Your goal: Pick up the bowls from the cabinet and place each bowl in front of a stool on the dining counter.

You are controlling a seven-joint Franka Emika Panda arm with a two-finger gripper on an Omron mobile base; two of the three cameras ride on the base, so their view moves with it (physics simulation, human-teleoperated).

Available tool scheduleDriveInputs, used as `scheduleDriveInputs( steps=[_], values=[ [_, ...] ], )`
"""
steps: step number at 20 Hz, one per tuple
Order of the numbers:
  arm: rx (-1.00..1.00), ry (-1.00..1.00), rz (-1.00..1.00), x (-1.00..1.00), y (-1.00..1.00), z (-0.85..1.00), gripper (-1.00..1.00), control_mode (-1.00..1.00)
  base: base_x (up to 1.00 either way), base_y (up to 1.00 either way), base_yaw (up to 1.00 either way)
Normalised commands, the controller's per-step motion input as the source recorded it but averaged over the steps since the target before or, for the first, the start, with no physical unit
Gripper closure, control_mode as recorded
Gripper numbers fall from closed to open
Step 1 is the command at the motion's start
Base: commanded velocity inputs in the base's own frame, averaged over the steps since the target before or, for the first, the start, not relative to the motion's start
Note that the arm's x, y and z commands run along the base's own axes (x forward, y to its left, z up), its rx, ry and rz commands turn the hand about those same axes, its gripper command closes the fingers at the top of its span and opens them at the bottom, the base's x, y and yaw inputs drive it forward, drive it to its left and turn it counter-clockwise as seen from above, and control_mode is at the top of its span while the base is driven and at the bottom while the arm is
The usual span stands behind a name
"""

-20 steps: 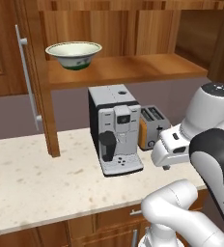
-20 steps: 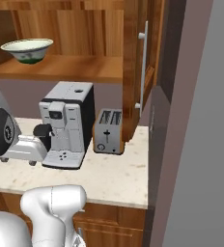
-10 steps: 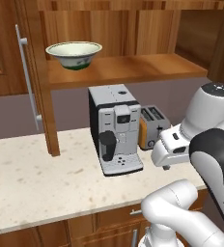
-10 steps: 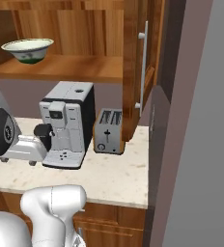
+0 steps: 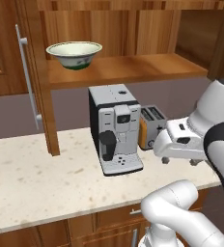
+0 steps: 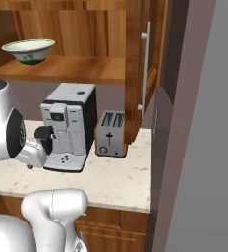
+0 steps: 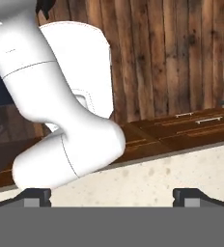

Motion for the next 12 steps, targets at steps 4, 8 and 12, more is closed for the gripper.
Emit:
scheduleDriveInputs(
  steps=[4,8,12],
  values=[
    [0.15,0.07,-0.17,0.06,0.01,0.63,-1.00,-1.00,0.00,0.00,0.00],
    [0.14,0.02,-0.26,0.00,0.32,0.74,-1.00,-1.00,0.00,0.00,0.00],
    [0.07,-0.06,-0.37,0.10,0.71,0.53,-1.00,-1.00,0.00,0.00,0.00]
  ],
)
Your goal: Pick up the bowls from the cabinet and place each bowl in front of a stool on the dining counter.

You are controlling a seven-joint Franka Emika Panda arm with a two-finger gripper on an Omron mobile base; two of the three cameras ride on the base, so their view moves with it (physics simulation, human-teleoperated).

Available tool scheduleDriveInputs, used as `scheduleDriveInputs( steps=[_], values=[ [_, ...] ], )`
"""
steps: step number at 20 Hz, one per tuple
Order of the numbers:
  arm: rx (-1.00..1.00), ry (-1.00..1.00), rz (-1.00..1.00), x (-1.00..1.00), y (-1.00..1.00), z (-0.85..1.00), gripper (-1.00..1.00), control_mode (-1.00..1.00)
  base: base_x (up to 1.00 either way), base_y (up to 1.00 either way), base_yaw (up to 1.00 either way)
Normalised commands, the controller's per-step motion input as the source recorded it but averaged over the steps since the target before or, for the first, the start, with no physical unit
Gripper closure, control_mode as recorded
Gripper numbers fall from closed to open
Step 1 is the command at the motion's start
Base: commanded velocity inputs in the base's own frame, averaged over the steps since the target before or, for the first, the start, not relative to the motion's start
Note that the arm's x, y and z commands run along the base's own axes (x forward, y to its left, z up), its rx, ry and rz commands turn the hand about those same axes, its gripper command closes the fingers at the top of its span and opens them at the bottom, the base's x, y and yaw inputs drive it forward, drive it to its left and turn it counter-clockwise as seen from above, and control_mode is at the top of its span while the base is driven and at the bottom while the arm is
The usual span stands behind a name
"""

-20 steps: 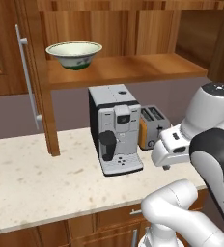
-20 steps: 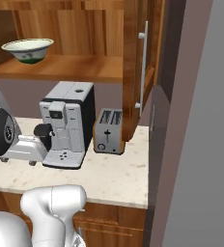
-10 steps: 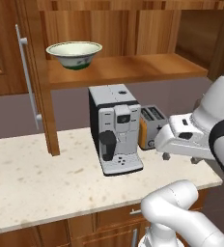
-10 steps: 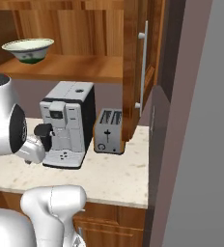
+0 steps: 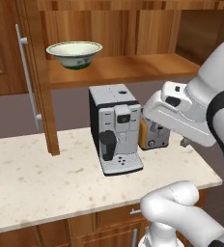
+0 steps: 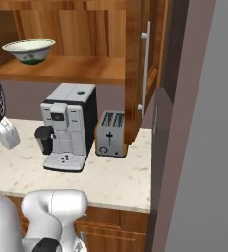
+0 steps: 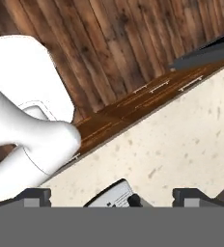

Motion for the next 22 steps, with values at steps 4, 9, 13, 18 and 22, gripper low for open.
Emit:
scheduleDriveInputs(
  steps=[4,9,13,18,22],
  values=[
    [0.12,-0.13,-0.37,0.33,0.59,0.47,-1.00,-1.00,0.00,0.00,0.00],
    [0.21,-0.23,-0.40,0.36,0.17,0.34,-1.00,-1.00,0.00,0.00,0.00],
    [0.27,-0.33,-0.30,0.25,0.00,0.44,-1.00,-1.00,0.00,0.00,0.00],
    [0.23,-0.22,-0.16,0.38,-0.05,0.28,-1.00,-1.00,0.00,0.00,0.00],
    [0.26,-0.07,0.00,0.31,-0.42,0.34,-1.00,-1.00,0.00,0.00,0.00]
  ],
)
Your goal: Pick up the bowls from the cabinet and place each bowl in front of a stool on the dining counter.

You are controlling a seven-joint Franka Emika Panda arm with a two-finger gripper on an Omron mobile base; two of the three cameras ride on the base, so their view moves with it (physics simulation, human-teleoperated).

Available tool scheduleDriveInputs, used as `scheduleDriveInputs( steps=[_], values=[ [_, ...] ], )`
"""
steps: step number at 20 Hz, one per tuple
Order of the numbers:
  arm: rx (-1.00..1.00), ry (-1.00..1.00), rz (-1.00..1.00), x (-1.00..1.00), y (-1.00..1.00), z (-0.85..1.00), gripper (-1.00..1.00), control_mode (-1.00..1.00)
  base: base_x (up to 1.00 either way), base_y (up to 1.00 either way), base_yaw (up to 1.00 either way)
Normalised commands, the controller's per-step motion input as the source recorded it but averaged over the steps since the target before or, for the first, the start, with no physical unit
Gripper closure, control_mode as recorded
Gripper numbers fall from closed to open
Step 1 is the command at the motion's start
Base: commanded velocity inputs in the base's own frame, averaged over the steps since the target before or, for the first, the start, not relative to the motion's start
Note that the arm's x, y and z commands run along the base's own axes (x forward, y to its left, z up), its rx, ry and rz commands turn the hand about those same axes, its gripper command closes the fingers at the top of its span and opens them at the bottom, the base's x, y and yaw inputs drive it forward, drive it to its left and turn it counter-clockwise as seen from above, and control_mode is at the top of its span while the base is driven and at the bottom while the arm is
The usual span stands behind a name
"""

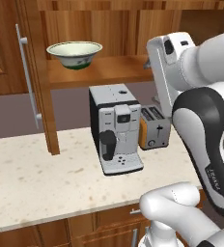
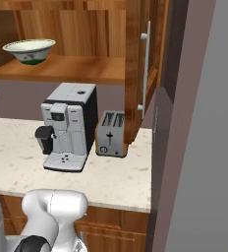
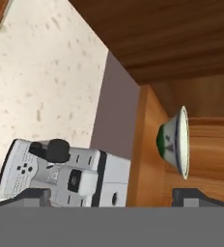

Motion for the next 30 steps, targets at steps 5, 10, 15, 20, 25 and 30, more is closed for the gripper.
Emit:
scheduleDriveInputs(
  steps=[5,10,15,20,25,30],
  values=[
    [0.35,0.00,0.03,0.27,-0.65,0.17,-1.00,-1.00,0.00,0.00,0.00],
    [0.23,-0.04,0.04,0.28,-0.23,0.00,-1.00,-1.00,0.00,0.00,0.00],
    [0.08,-0.06,0.05,0.20,0.00,-0.10,-1.00,-1.00,0.00,0.00,0.00],
    [0.02,-0.05,0.24,0.16,0.05,0.00,-1.00,-1.00,0.00,0.00,0.00],
    [-0.02,0.00,0.25,0.20,0.00,0.02,-1.00,-1.00,0.00,0.00,0.00],
    [-0.03,0.04,0.17,0.43,0.00,0.20,-1.00,-1.00,0.00,0.00,0.00]
  ],
)
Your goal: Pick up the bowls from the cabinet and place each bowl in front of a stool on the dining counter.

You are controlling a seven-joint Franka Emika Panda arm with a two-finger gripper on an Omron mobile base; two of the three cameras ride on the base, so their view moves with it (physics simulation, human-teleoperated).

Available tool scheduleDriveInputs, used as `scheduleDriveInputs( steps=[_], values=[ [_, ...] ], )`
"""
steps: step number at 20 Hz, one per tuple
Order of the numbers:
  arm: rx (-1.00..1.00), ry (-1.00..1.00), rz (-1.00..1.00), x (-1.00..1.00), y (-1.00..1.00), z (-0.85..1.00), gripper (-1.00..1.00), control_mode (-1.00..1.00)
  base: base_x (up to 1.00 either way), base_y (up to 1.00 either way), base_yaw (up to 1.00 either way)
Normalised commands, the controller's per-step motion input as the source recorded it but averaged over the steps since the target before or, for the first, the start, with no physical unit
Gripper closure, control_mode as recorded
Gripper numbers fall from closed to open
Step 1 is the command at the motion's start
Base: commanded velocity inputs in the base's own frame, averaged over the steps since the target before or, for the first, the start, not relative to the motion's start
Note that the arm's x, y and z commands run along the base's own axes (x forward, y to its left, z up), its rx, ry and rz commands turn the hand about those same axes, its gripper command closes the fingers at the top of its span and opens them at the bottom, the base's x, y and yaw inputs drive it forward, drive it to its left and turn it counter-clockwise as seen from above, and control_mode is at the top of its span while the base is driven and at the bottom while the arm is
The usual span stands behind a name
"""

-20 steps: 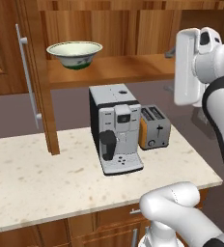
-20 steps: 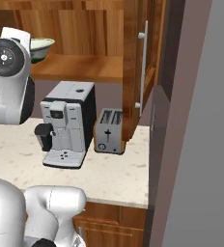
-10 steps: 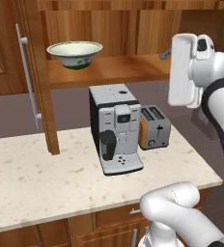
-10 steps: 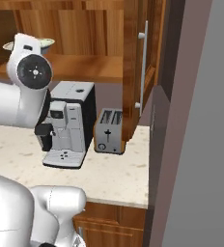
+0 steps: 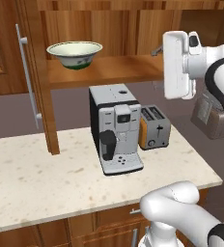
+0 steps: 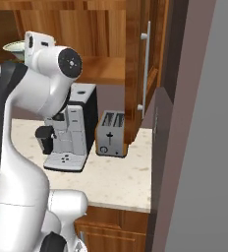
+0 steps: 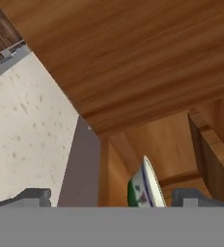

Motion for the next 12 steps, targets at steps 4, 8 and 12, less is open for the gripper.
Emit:
scheduleDriveInputs(
  steps=[4,8,12],
  values=[
    [-0.03,-0.01,0.06,0.28,0.21,0.04,-1.00,-1.00,0.00,0.00,0.00],
    [-0.02,-0.05,0.00,0.29,0.34,0.00,-1.00,-1.00,0.00,0.00,0.00],
    [-0.01,-0.07,0.00,0.29,0.17,0.00,-1.00,-1.00,0.00,0.00,0.00]
  ],
)
